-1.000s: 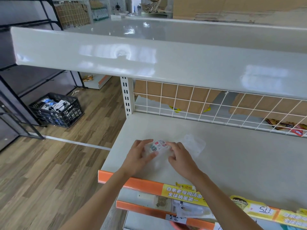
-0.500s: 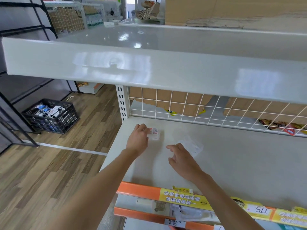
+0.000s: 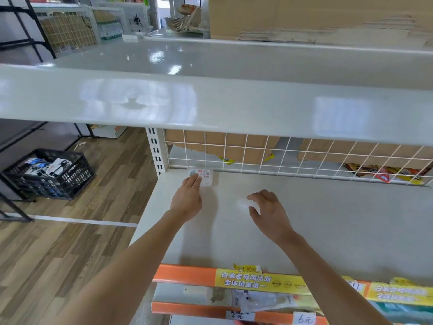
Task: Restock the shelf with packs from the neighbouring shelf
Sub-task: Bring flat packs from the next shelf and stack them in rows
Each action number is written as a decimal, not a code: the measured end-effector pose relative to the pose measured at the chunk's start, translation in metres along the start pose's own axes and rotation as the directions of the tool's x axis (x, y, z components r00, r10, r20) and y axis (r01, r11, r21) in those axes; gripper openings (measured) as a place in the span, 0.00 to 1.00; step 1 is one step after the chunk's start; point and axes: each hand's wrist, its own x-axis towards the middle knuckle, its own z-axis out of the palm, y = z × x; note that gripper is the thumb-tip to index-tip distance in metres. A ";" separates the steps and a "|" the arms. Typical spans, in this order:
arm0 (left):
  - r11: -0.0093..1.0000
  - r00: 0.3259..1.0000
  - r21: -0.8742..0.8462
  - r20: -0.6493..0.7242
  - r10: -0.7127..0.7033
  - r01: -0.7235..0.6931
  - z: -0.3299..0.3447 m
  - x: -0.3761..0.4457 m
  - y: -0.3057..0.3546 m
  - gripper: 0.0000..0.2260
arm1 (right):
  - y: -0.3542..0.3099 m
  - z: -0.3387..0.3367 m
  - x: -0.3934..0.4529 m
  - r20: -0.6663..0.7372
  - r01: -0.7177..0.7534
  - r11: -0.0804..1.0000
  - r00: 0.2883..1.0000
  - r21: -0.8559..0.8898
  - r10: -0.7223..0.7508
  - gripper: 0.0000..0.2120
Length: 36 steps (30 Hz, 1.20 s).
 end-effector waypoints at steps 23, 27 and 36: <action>0.769 0.987 -0.633 0.158 0.019 0.087 0.013 -0.089 0.037 0.31 | -0.012 0.034 -0.042 0.008 -0.192 0.806 0.974 0.559 0.227 0.03; 0.886 0.998 -0.459 0.039 -0.055 0.067 0.015 -0.090 0.040 0.30 | -0.014 0.037 -0.045 -0.153 0.101 0.963 0.986 0.251 -0.063 0.14; 0.989 0.992 -0.114 0.080 0.101 -0.092 -0.006 -0.078 0.018 0.18 | -0.003 0.039 -0.001 -0.059 0.242 0.967 0.967 -0.076 -0.247 0.12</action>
